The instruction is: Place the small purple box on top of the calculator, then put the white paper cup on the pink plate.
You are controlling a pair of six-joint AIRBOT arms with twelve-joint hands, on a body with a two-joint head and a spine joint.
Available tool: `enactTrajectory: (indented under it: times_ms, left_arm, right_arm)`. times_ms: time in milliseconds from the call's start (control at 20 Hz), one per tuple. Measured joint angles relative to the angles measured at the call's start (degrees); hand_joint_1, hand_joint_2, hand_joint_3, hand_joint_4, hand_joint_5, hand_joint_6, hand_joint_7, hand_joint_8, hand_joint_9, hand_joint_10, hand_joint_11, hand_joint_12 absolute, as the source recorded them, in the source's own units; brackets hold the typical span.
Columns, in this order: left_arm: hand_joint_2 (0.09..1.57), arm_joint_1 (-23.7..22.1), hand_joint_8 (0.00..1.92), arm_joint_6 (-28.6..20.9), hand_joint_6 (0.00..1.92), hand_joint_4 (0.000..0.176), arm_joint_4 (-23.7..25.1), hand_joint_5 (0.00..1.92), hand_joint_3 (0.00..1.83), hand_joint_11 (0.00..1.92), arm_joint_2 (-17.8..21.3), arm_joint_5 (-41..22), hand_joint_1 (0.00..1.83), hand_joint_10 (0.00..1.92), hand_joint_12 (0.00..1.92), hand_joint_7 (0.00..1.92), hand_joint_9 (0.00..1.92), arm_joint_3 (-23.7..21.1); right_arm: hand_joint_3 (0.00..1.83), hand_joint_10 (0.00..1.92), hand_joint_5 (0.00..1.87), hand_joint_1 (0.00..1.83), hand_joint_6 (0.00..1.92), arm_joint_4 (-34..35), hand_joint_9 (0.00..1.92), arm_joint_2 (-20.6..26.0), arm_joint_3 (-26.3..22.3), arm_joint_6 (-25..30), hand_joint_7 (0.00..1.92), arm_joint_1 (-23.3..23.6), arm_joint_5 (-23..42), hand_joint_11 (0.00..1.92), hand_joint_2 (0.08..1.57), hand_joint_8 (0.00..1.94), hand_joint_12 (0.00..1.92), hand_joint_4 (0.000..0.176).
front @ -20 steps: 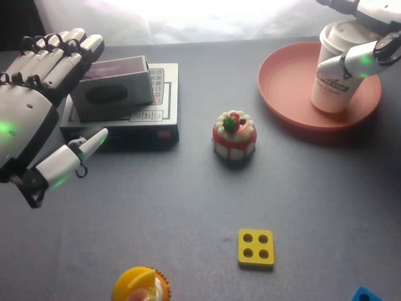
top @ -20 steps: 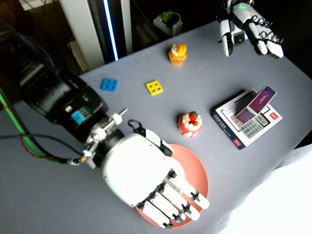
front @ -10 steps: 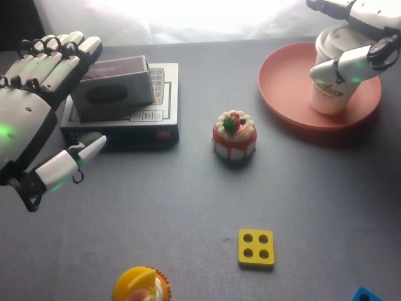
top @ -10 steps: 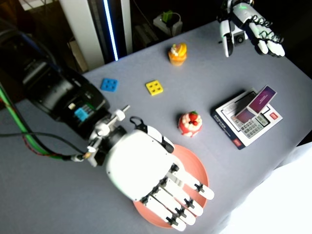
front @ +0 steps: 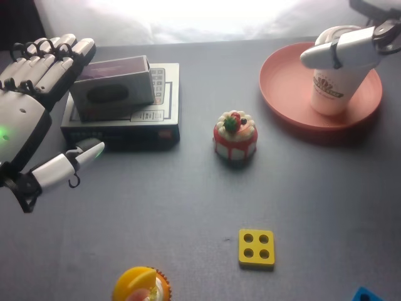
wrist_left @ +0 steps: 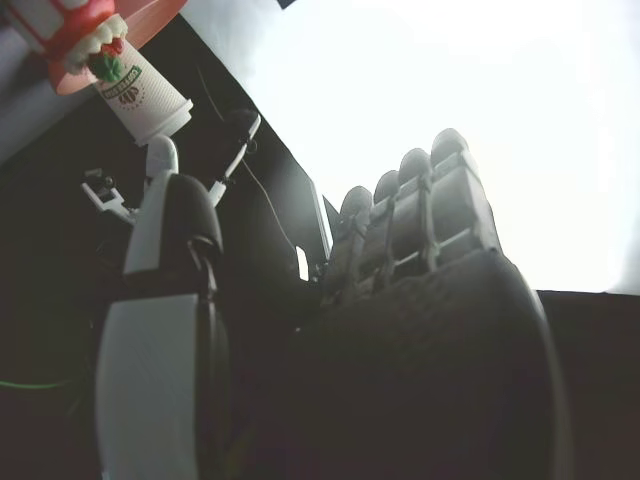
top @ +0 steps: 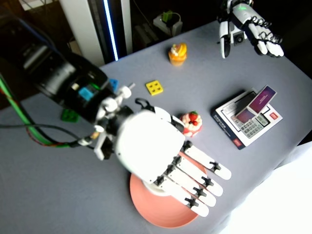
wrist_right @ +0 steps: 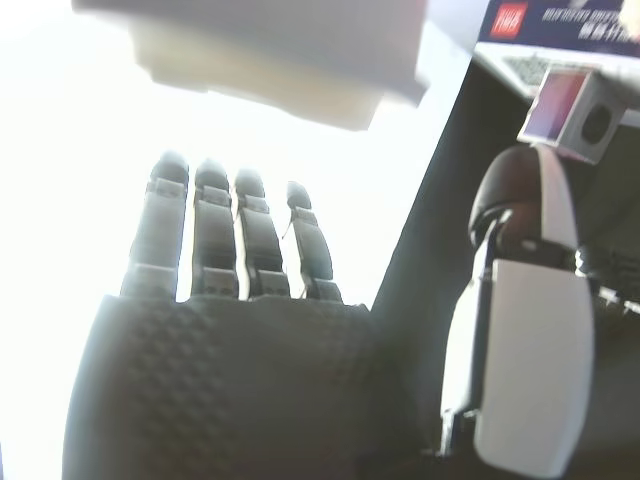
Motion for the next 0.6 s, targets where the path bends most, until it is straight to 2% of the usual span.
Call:
enactTrajectory:
  times_ms: [50, 100, 150, 200, 250, 300, 350, 400, 450, 500, 550, 600]
  left_arm:
    - [1.2, 0.4, 0.0, 0.0, 0.0, 0.001, 0.2, 0.06, 0.0, 0.0, 0.0, -0.1, 0.93, 0.0, 0.0, 0.01, 0.0, -0.2]
    - [1.2, 0.6, 0.0, 0.0, 0.0, 0.001, 0.3, 0.06, 0.0, 0.0, 0.0, -0.2, 0.93, 0.0, 0.0, 0.01, 0.0, -0.2]
    - [1.21, 1.0, 0.0, 0.0, 0.0, 0.007, -0.2, 0.06, 0.0, 0.01, 0.0, -0.3, 0.92, 0.0, 0.0, 0.01, 0.0, -0.6]
    - [1.21, 1.4, 0.0, 0.0, 0.0, 0.007, -0.5, 0.06, 0.0, 0.01, 0.0, -0.4, 0.92, 0.0, 0.0, 0.01, 0.0, -0.6]
    - [1.22, 1.6, 0.01, -0.1, 0.0, 0.0, -1.0, 0.06, 0.0, 0.03, 0.0, -0.5, 0.91, 0.01, 0.02, 0.02, 0.02, -0.6]
    - [1.22, 2.1, 0.0, -0.1, 0.0, 0.003, -1.6, 0.06, 0.01, 0.0, 0.0, -1.3, 0.86, 0.0, 0.01, 0.01, 0.0, -0.6]
    - [1.22, 2.5, 0.0, -0.1, 0.0, 0.003, -2.2, 0.06, 0.01, 0.0, 0.1, -1.9, 0.86, 0.0, 0.01, 0.01, 0.0, -0.8]
    - [1.24, 3.1, 0.0, -0.1, 0.0, 0.004, -2.3, 0.04, 0.01, 0.03, 0.1, -3.0, 0.82, 0.01, 0.03, 0.0, 0.02, -0.9]
    - [1.25, 3.7, 0.0, -0.3, 0.0, 0.005, -3.0, 0.03, 0.01, 0.04, 0.1, -3.6, 0.78, 0.01, 0.04, 0.0, 0.04, -1.2]
    - [1.25, 3.9, 0.0, -0.5, 0.0, 0.005, -3.5, 0.03, 0.01, 0.04, 0.1, -4.2, 0.78, 0.01, 0.04, 0.0, 0.04, -1.4]
    - [1.26, 4.0, 0.0, -0.5, 0.0, 0.0, -3.6, 0.02, 0.0, 0.01, 0.1, -4.7, 0.76, 0.01, 0.17, 0.0, 0.03, -1.4]
    - [1.3, 4.1, 0.0, -0.5, 0.0, 0.0, -3.7, 0.0, 0.01, 0.0, 0.1, -5.6, 0.71, 0.0, 0.07, 0.0, 0.0, -1.4]
  right_arm:
    - [0.0, 0.0, 0.0, 0.63, 0.0, -0.6, 0.0, 1.3, -1.4, 0.0, 0.0, 0.3, 1.3, 0.0, 0.96, 0.0, 0.0, 0.111]
    - [0.0, 0.0, 0.0, 0.63, 0.0, -0.8, 0.0, 1.9, -2.1, 0.0, 0.0, 0.3, 1.9, 0.0, 0.96, 0.0, 0.0, 0.111]
    - [0.0, 0.0, 0.0, 0.65, 0.0, -2.2, 0.0, 3.6, -4.3, 0.0, 0.0, 0.3, 3.7, 0.0, 0.94, 0.0, 0.0, 0.142]
    - [0.0, 0.0, 0.0, 0.65, 0.0, -3.1, 0.0, 4.7, -5.7, 0.0, 0.0, 0.3, 5.1, 0.0, 0.94, 0.0, 0.0, 0.142]
    - [0.0, 0.0, 0.0, 0.62, 0.0, -3.9, 0.0, 5.9, -7.2, 0.0, 0.0, 0.3, 6.6, 0.0, 0.91, 0.0, 0.0, 0.143]
    - [0.0, 0.0, 0.0, 0.64, 0.0, -5.2, 0.0, 7.3, -9.5, 0.0, 0.0, 0.3, 9.3, 0.03, 0.96, 0.0, 0.02, 0.161]
    - [0.0, 0.0, 0.0, 0.64, 0.0, -6.0, 0.0, 8.5, -11.1, 0.1, 0.0, 0.3, 11.0, 0.03, 0.96, 0.0, 0.02, 0.161]
    - [0.0, 0.0, 0.0, 0.65, 0.0, -8.3, 0.0, 10.9, -13.8, 0.1, 0.0, 0.2, 14.4, 0.0, 0.98, 0.0, 0.51, 0.165]
    - [0.0, 0.0, 0.0, 0.65, 0.0, -8.9, 0.0, 12.2, -15.5, 0.1, 0.0, -0.7, 17.7, 0.0, 0.99, 0.0, 0.26, 0.161]
    - [0.0, 0.0, 0.0, 0.65, 0.0, -9.0, 0.0, 13.3, -16.9, 0.2, 0.0, -1.5, 20.7, 0.0, 0.99, 0.0, 0.26, 0.161]
    - [0.0, 0.0, 0.0, 0.65, 0.0, -9.5, 0.0, 14.8, -18.7, 0.2, 0.0, -3.3, 24.3, 0.0, 0.99, 0.0, 0.05, 0.148]
    - [0.01, 0.0, 0.0, 0.66, 0.0, -10.1, 0.0, 16.4, -21.3, 0.2, 0.0, -6.5, 29.0, 0.0, 1.0, 0.0, 0.0, 0.098]
